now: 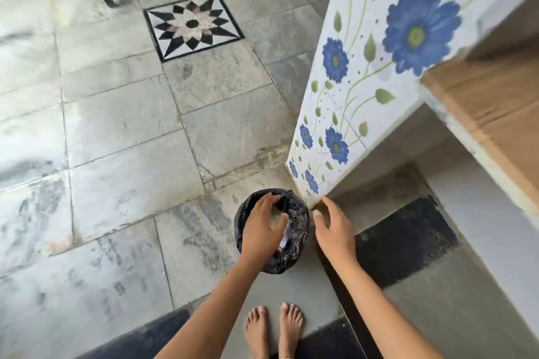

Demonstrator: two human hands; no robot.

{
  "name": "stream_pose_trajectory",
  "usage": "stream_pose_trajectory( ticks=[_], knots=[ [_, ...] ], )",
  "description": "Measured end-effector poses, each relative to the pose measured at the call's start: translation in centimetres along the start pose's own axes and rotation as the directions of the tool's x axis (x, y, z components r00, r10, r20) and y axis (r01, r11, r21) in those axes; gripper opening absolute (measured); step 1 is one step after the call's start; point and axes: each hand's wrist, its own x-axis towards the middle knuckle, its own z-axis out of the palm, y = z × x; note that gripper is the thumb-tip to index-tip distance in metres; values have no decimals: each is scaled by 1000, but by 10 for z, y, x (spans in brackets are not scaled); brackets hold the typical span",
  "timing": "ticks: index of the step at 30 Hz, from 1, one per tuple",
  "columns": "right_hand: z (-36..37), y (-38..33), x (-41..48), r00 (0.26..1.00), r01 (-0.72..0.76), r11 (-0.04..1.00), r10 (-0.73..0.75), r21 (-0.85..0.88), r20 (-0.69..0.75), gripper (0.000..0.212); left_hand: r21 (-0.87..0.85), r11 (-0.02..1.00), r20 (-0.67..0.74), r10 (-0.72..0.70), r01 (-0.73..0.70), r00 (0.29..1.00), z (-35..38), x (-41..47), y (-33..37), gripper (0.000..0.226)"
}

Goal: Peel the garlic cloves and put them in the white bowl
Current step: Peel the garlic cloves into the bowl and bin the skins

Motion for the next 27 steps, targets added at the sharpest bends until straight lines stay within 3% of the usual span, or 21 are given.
stream_pose_trajectory(
  ticks=[5,10,18,21,24,27],
  knots=[
    [-108,-56,-104,935,226,961,-259,-156,-241,40,21,972,-44,235,-234,971,-62,-74,117,42],
    [-201,-57,-190,688,318,927,-371,-200,-624,41,-18,834,29,552,-552,833,-60,-126,218,43],
    [-314,49,-278,411,-33,989,-115,-141,-904,42,-93,546,325,807,-833,493,64,-196,340,38],
    [-344,93,-311,381,-162,979,-54,-124,-923,43,-127,474,378,835,-871,399,121,-229,373,38],
    [-369,130,-338,411,-296,939,-42,-177,-911,49,-68,475,432,807,-877,403,171,-252,399,36],
    [-386,157,-348,444,-408,875,-58,-259,-894,56,109,529,480,713,-842,511,204,-259,417,29]
  ],
)
